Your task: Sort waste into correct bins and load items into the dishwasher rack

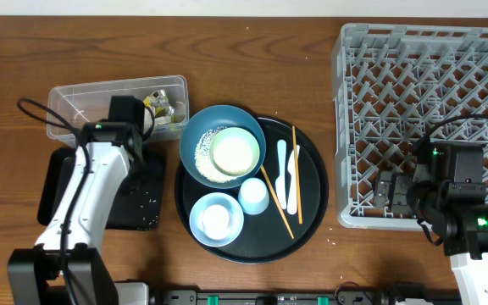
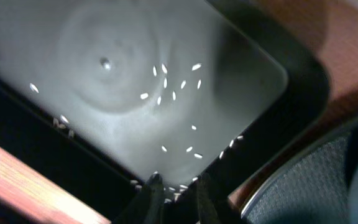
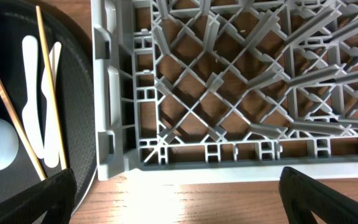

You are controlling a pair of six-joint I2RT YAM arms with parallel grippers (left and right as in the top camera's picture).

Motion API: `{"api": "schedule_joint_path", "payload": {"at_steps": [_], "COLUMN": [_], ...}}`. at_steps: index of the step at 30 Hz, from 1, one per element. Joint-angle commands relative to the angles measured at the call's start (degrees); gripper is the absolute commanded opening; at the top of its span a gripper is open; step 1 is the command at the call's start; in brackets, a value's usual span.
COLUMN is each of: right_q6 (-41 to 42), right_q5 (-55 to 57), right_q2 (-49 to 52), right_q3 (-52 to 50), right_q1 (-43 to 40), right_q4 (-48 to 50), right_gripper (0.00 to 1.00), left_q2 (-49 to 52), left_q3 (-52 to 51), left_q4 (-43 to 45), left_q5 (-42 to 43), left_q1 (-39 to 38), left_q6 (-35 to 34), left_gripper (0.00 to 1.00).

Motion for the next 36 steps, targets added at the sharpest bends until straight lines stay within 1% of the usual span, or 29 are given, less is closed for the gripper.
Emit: {"api": "schedule_joint_path", "payload": {"at_steps": [1,5,7,11,19,22,26,27,28,30,31,33,36], "right_q6": [0.8,0.8,0.9,0.9,0.9,0.9,0.9,0.9,0.8,0.8,0.8,0.8,0.9], "right_q5": [-0.2,-0.2,-0.2,-0.2,-0.2,-0.2,-0.2,-0.2,-0.2,-0.2,-0.2,-0.2,-0.2], "right_q2": [-0.1,-0.1,-0.1,-0.1,-0.1,-0.1,-0.1,-0.1,-0.1,-0.1,-0.1,-0.1,-0.1], "right_q3": [1.1,1.1,1.1,1.1,1.1,1.1,1.1,1.1,1.1,1.1,1.1,1.1,1.1], "right_q1": [0.7,0.7,0.7,0.7,0.7,0.7,0.7,0.7,0.7,0.7,0.7,0.7,0.7], "right_q4": [-0.1,-0.3,-0.4,-0.4,-0.4,-0.4,-0.5,-0.5,-0.5,-0.5,-0.5,-0.5,-0.5], "right_gripper": [0.99,0.99,0.99,0.99,0.99,0.99,0.99,0.99,0.99,0.99,0.99,0.99,0.99], "left_q2": [0.6,0.7,0.7,0.7,0.6,0.6,0.4,0.4,0.4,0.1,-0.3,-1.4,-4.1], "left_q3": [-4.3,-10.1,-12.3,-14.4,-14.4,-14.4,-13.7,-13.5,-13.1,-12.3,-12.0,-11.3,-10.6], "left_q4": [3.5,11.1,13.6,15.1,17.1,18.4,18.5,18.3,18.1,17.3,16.7,15.1,13.2], "left_q5": [2.7,11.9,14.4,15.6,16.1,17.9,18.0,18.0,18.0,18.0,17.9,16.5,14.3], "left_q1": [0.2,0.2,0.2,0.2,0.2,0.2,0.2,0.2,0.2,0.2,0.2,0.2,0.2], "left_q6": [-1.2,1.2,1.1,1.2,2.8,5.1,5.3,5.4,6.2,7.6,8.1,8.3,8.3], "left_gripper": [0.11,0.08,0.08,0.08,0.07,0.07,0.07,0.09,0.15,0.43,0.47,0.51,0.54]}}
